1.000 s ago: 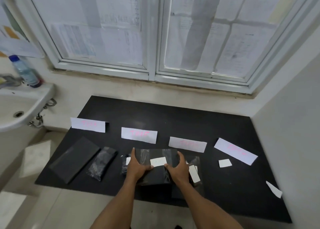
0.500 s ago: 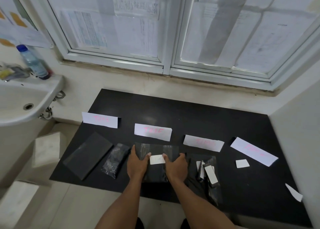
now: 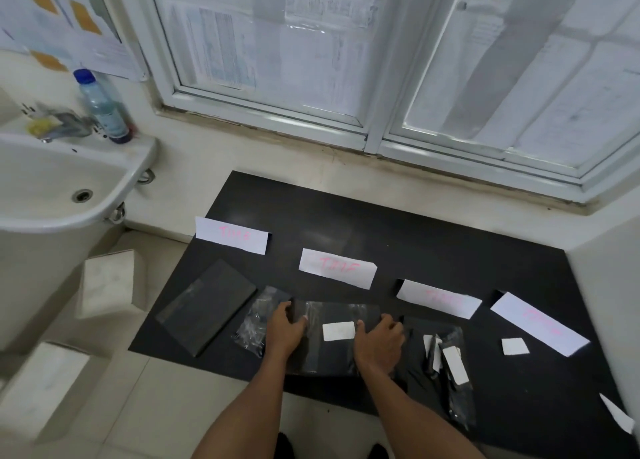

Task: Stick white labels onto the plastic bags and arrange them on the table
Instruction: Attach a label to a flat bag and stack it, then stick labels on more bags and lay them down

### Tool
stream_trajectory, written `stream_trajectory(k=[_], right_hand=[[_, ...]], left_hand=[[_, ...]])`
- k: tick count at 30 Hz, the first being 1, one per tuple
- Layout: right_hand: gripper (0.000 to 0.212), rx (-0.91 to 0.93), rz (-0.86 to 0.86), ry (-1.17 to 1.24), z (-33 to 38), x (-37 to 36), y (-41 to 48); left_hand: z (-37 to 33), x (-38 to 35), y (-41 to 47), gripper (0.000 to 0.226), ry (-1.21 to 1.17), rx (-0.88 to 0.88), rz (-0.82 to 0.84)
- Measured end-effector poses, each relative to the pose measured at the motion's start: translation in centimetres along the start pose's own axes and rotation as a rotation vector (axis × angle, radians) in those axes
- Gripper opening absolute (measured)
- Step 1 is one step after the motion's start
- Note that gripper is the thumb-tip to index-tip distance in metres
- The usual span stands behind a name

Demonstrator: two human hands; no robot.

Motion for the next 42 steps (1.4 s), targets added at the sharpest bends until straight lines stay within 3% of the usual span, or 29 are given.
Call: stream_trajectory(k=[3, 6, 9, 11, 14, 17, 21, 24, 27, 31, 34, 38, 42], right_hand=[[0.055, 0.013, -0.098, -0.042, 1.8, 0.1, -1.1], [0.054, 0.216, -0.155, -0.003, 5.7, -0.5, -2.2], [0.046, 0.485, -0.091, 0.076, 10.9, -2.9, -4.5], [0.041, 0.58, 0.045, 0.137, 14.1, -5.5, -6.4], [0.048, 0.627, 0.325, 0.151, 18.5, -9.7, -9.5], [0.063, 0.649, 0.571, 0.123, 22.0, -13.3, -11.9], [0.08, 0.655, 0.688, -0.05, 24.7, -16.4, -12.1], [0.081, 0.577, 0.754, -0.051, 26.3, -17.7, -12.0], [0.078, 0.484, 0.761, -0.016, 26.9, -18.2, -11.7], [0.065, 0.343, 0.744, 0.202, 27.1, -18.2, -11.9], [0.046, 0.315, 0.671, 0.348, 27.8, -16.6, -12.6], [0.031, 0.202, 0.512, 0.468, 26.0, -12.6, -10.1], [0.033, 0.054, 0.344, 0.537, 20.1, -7.4, -3.3]], left_hand=[[0.4, 3.6, 1.3, 0.044, 0.082, -0.042, -0.197], [1.2, 8.7, 2.3, 0.042, 0.141, -0.046, -0.417], [3.6, 14.4, 2.7, 0.046, 0.147, 0.116, -0.64], [5.7, 17.4, 2.8, 0.054, 0.123, 0.283, -0.708], [9.6, 20.0, 3.4, 0.066, -0.003, 0.485, -0.674], [12.4, 20.8, 3.9, 0.062, -0.114, 0.543, -0.601], [12.7, 21.0, 4.7, 0.054, -0.191, 0.517, -0.529], [12.8, 21.1, 4.8, 0.054, -0.259, 0.536, -0.53], [13.1, 21.0, 4.8, 0.052, -0.357, 0.583, -0.554], [14.3, 21.4, 4.3, 0.026, -0.564, 0.644, -0.659], [13.5, 20.9, 4.8, 0.046, -0.709, 0.557, -0.64], [9.3, 19.0, 5.5, 0.07, -0.768, 0.471, -0.535], [1.6, 13.7, 5.9, 0.045, -0.743, 0.314, -0.27]])
Point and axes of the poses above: each hand's wrist, its own y-axis towards the middle knuckle, its own x-axis out of the back of the hand, z = x × y, the point moved 8 cm from there along y, towards the middle knuckle, and after that the axes turned 7 degrees about -z, right-handed, at the moved point
